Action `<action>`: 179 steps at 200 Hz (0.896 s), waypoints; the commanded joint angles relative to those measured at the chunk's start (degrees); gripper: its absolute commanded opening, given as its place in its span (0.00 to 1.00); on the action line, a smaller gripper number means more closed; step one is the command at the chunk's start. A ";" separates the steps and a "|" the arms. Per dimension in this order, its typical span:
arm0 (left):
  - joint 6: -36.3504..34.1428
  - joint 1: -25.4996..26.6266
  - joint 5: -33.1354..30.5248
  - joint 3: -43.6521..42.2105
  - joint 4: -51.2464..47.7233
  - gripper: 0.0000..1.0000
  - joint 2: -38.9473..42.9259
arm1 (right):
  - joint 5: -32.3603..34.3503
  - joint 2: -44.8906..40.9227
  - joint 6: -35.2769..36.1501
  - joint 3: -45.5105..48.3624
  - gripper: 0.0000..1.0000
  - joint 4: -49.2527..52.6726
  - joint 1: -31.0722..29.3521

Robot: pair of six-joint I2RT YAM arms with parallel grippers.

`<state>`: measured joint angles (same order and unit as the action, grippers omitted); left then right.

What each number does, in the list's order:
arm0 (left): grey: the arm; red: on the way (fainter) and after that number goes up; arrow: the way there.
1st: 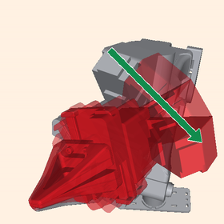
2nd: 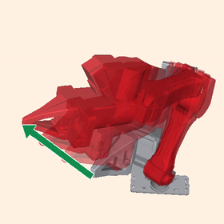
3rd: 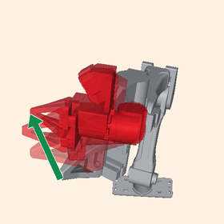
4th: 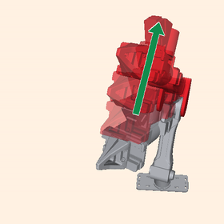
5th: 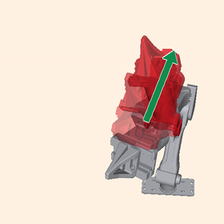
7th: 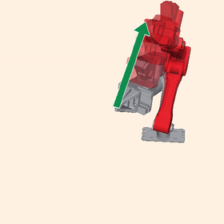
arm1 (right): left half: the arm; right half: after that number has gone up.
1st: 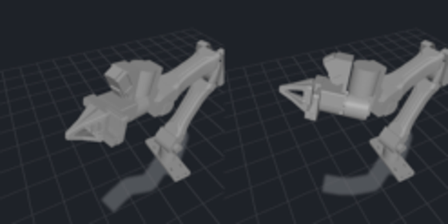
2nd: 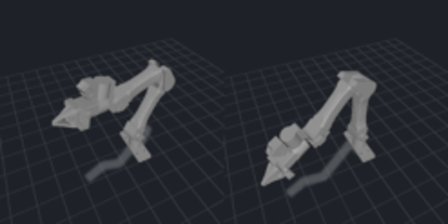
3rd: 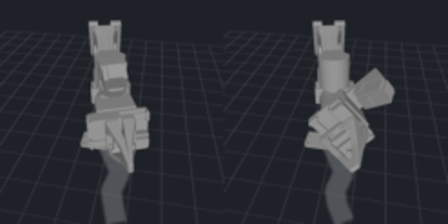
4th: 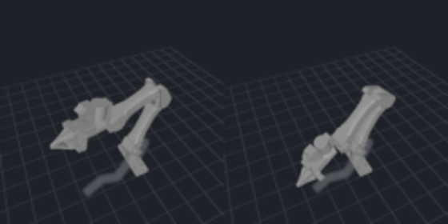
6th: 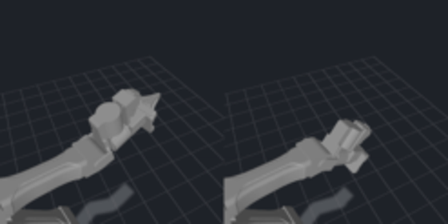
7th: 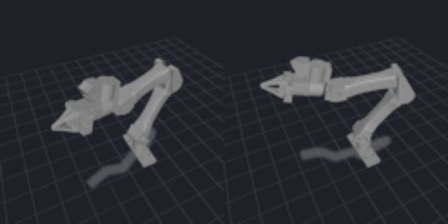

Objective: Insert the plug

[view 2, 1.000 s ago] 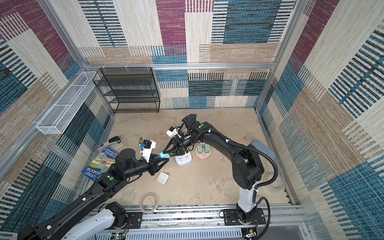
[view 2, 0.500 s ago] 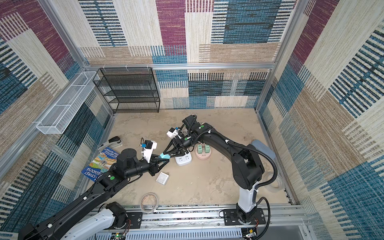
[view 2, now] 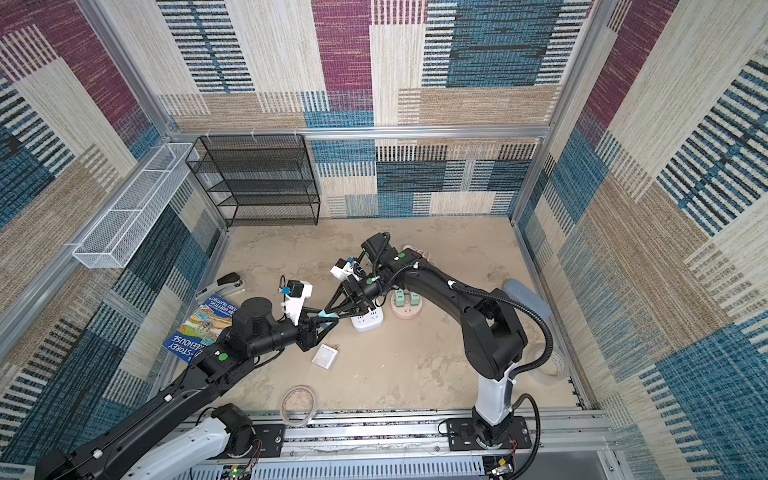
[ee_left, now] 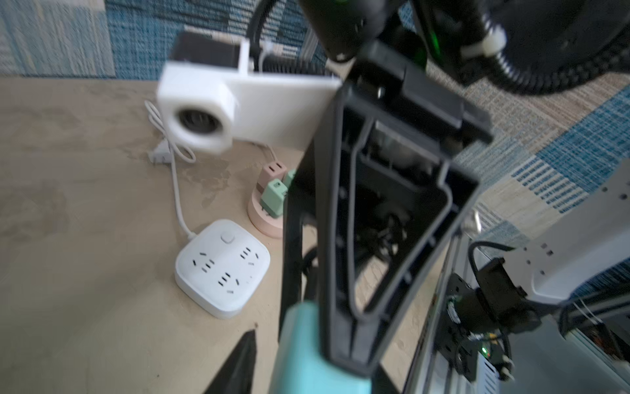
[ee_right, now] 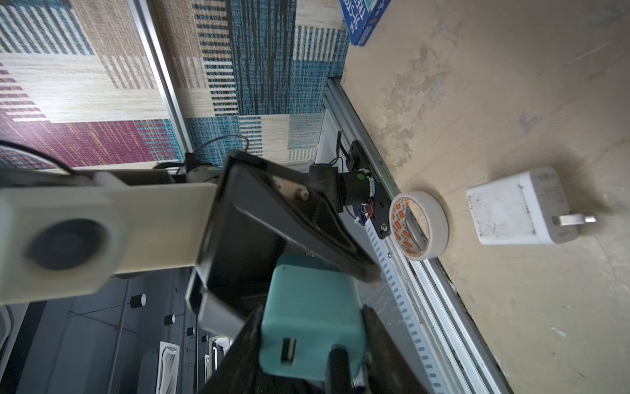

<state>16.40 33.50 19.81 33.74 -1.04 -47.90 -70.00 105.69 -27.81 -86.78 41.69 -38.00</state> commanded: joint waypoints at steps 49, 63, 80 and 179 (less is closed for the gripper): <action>2.50 -0.05 -7.46 0.10 0.23 0.94 6.89 | 22.14 3.82 2.60 -9.41 0.00 9.51 2.12; 3.40 -0.01 -10.68 0.59 -1.85 0.94 8.80 | 27.56 5.01 3.64 -11.97 0.00 12.32 2.14; 4.12 -0.01 -15.87 2.70 -6.03 0.94 9.65 | 34.18 6.67 4.62 -15.13 0.00 15.95 2.14; 14.20 -1.11 -32.19 24.67 -39.76 0.91 -10.03 | 67.99 11.98 2.40 -23.96 0.00 24.62 0.59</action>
<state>26.72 32.80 -6.39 54.08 -27.53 -53.19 -9.26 117.05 -23.77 -109.91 65.49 -36.69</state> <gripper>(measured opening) 0.910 0.434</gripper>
